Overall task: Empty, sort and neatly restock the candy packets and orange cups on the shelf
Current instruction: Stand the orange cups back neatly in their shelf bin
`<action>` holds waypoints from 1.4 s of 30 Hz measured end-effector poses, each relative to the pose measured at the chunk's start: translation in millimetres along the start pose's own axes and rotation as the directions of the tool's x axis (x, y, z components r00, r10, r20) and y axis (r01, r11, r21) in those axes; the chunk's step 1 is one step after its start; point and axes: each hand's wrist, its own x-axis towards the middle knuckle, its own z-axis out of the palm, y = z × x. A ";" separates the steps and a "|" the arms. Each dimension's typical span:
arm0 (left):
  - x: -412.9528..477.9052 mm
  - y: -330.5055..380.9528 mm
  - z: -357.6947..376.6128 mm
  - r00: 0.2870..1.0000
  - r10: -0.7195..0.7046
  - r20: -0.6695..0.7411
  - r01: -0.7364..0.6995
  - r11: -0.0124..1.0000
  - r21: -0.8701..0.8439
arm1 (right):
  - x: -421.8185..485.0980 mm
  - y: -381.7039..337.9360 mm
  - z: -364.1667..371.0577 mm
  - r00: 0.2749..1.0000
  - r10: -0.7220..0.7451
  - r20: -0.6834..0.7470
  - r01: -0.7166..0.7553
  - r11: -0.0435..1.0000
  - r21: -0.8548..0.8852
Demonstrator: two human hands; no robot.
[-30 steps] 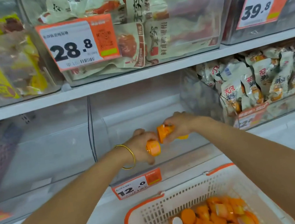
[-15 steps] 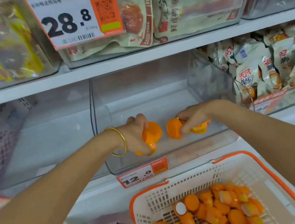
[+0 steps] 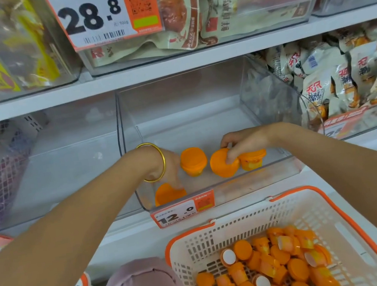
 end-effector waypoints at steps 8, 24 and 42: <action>18.9 21.2 -1.9 0.962 0.128 -0.243 -0.183 0.958 -0.222 | 3.3 12.1 1.2 0.994 0.019 0.105 -0.025 0.998 0.058; -0.8 15.6 6.5 0.977 0.208 0.045 -0.176 0.908 -0.379 | -7.6 5.4 10.5 0.996 0.012 0.087 -0.009 0.999 -0.040; 36.3 133.4 191.2 0.896 0.363 -0.254 -0.438 0.813 -0.383 | -76.8 95.5 191.3 0.925 0.239 -0.295 -0.038 0.831 0.554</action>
